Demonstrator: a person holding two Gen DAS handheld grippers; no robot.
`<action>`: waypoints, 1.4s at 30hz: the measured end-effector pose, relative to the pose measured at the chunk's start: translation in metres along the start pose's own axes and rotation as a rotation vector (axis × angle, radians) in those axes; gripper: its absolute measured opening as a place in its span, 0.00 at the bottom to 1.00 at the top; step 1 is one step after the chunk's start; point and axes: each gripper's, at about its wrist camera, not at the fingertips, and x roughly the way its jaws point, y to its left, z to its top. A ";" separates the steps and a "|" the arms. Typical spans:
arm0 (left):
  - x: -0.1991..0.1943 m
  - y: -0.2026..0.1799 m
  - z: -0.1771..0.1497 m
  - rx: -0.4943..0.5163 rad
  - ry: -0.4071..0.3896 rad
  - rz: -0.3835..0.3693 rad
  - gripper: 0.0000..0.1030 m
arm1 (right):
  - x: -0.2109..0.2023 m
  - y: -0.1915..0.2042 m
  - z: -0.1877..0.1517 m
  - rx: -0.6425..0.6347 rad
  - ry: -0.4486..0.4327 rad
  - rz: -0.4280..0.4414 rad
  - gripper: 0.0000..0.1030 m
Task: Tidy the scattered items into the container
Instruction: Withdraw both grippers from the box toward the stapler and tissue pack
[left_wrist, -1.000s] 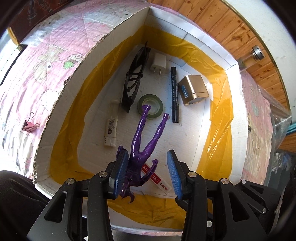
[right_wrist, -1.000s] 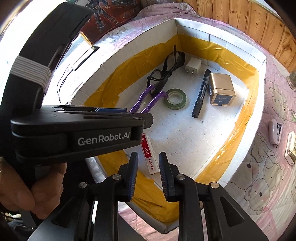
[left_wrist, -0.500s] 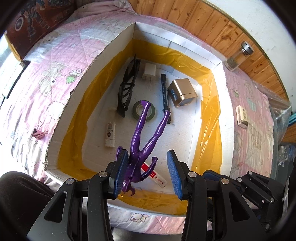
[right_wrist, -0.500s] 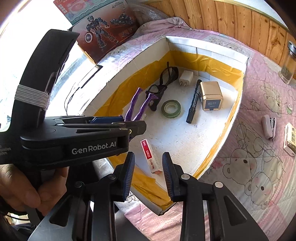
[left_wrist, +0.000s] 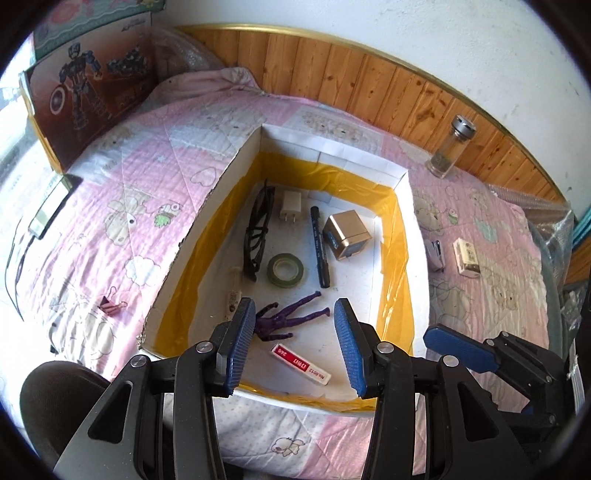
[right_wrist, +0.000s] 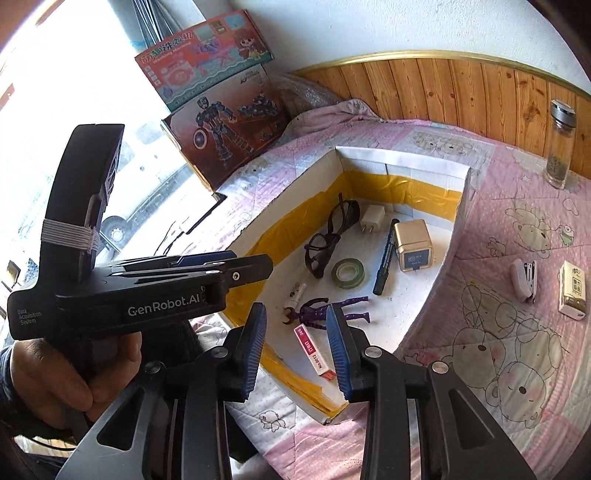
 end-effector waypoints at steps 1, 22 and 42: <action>-0.003 -0.002 -0.001 0.011 -0.016 0.008 0.46 | -0.002 -0.001 0.000 0.002 -0.010 0.005 0.36; -0.034 -0.052 -0.013 0.182 -0.157 0.057 0.46 | -0.044 -0.028 -0.004 0.013 -0.160 0.006 0.44; -0.022 -0.113 -0.023 0.258 -0.141 -0.043 0.46 | -0.082 -0.093 -0.008 0.038 -0.272 -0.064 0.49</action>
